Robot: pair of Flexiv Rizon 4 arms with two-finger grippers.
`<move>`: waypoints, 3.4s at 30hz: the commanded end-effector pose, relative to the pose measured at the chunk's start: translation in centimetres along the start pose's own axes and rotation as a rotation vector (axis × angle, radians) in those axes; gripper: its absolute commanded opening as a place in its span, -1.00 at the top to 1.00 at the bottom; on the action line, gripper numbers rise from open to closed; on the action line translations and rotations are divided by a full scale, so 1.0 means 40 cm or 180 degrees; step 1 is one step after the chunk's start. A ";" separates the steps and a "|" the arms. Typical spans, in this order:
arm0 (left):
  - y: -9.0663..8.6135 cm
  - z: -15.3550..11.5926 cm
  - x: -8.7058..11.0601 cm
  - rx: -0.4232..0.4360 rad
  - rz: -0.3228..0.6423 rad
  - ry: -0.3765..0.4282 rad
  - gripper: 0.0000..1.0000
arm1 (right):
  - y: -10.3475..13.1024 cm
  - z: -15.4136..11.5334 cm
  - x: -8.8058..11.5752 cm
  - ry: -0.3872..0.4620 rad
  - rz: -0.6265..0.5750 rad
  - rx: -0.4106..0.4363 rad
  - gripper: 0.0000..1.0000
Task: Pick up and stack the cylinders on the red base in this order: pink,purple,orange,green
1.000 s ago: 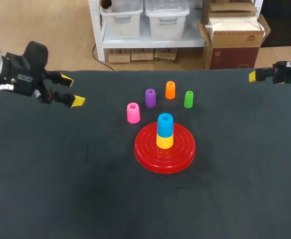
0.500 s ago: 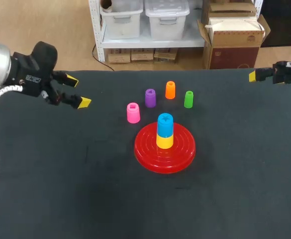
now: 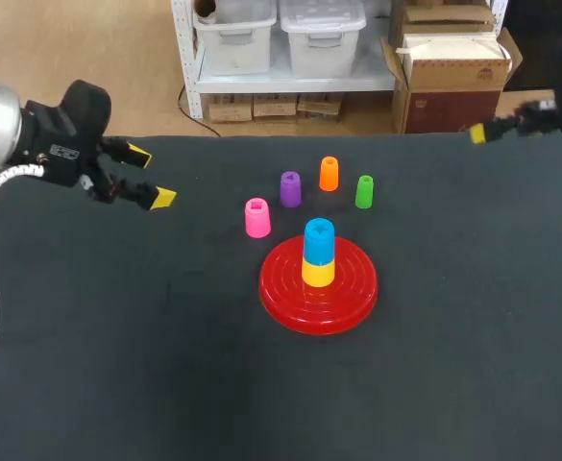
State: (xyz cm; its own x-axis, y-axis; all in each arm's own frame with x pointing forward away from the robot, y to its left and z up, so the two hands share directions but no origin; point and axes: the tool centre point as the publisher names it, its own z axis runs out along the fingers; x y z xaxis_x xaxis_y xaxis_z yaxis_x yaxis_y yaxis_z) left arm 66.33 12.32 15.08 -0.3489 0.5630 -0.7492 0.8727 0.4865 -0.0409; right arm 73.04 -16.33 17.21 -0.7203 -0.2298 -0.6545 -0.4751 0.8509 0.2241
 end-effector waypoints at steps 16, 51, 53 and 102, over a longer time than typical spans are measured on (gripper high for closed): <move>0.003 0.003 0.000 0.0004 0.0001 0.0008 -1.00 | 0.292 0.428 -0.237 0.1866 -0.2254 -0.0759 -1.00; 0.003 0.003 0.000 0.0004 0.0001 0.0008 -1.00 | 0.534 0.599 -0.095 0.2503 -0.2947 -0.0751 -1.00; 0.003 0.003 0.000 0.0004 0.0001 0.0008 -1.00 | 0.541 0.596 -0.078 0.2493 -0.3005 -0.0742 -1.00; 0.003 0.003 0.000 0.0004 0.0001 0.0008 -1.00 | 0.550 0.614 0.065 0.2312 -0.3033 -0.0387 -1.00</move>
State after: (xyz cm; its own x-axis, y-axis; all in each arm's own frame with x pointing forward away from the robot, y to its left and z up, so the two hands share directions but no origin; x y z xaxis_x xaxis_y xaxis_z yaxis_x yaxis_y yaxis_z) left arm 66.35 12.31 15.08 -0.3490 0.5631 -0.7491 0.8727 0.4865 -0.0409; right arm 74.24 13.91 2.98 -0.1519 -0.9880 -0.0275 -0.9874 0.1505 0.0489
